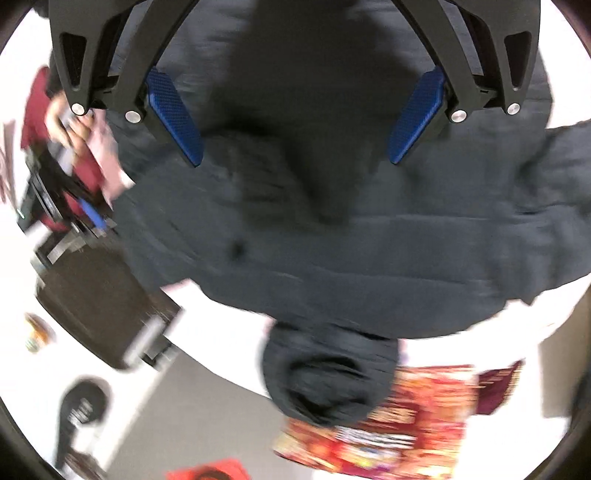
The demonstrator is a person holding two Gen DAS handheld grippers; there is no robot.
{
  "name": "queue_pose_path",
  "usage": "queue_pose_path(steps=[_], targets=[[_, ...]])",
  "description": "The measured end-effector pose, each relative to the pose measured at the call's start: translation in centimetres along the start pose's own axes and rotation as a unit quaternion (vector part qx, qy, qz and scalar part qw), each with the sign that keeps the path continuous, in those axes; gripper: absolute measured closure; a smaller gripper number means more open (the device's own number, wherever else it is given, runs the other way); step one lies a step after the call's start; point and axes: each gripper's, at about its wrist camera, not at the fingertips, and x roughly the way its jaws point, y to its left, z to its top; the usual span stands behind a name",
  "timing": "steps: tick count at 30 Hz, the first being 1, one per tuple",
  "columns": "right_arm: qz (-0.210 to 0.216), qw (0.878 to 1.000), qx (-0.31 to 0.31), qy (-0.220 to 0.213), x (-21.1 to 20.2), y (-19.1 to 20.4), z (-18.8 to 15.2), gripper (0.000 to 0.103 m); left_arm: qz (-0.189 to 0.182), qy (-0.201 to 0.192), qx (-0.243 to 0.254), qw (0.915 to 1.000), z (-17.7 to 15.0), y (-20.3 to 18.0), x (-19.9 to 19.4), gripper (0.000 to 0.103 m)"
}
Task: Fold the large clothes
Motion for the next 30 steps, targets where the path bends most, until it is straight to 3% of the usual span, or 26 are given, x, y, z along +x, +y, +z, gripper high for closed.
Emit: queue_pose_path(steps=[3,7,9,13,14,18,21,25,27,30], targets=[[0.000,1.000,-0.002,-0.004,-0.6,0.2,-0.3,0.038,-0.013,0.042,0.011,0.9989,0.5,-2.3,3.0,0.003],[-0.006,1.000,-0.010,0.000,-0.6,0.6,-0.9,0.038,-0.014,0.090,-0.026,0.9956,1.5,-1.2,7.2,0.004],[-0.029,0.999,-0.015,-0.010,-0.9,0.5,-0.8,0.045,-0.010,0.088,-0.033,0.9955,1.7,-1.0,7.9,0.020],[-0.059,0.998,0.013,-0.032,-1.3,-1.3,-0.5,0.069,0.012,0.065,-0.035,0.9972,2.9,-0.8,7.9,0.086],[-0.063,0.997,0.028,-0.034,-1.3,-2.0,-0.4,0.071,0.017,0.058,-0.037,0.9975,3.5,-0.6,7.5,0.091],[-0.061,0.997,0.040,-0.029,-1.0,-2.7,-0.4,0.074,0.073,-0.014,-0.034,0.9966,5.6,0.3,3.5,0.093],[-0.049,0.999,0.009,-0.010,0.0,-1.4,-0.9,0.074,0.112,-0.047,-0.040,0.9918,6.2,2.1,0.6,0.094],[-0.039,0.997,-0.058,0.034,2.3,1.6,-2.3,0.074,0.155,-0.038,-0.044,0.9862,5.0,4.8,0.3,0.093],[-0.058,0.989,-0.115,0.079,4.5,3.3,-3.7,0.074,0.180,-0.026,-0.042,0.9824,4.0,5.6,1.7,0.093],[-0.099,0.972,-0.142,0.158,7.8,3.2,-5.5,0.074,0.203,-0.005,-0.033,0.9785,2.7,6.7,4.0,0.087]])
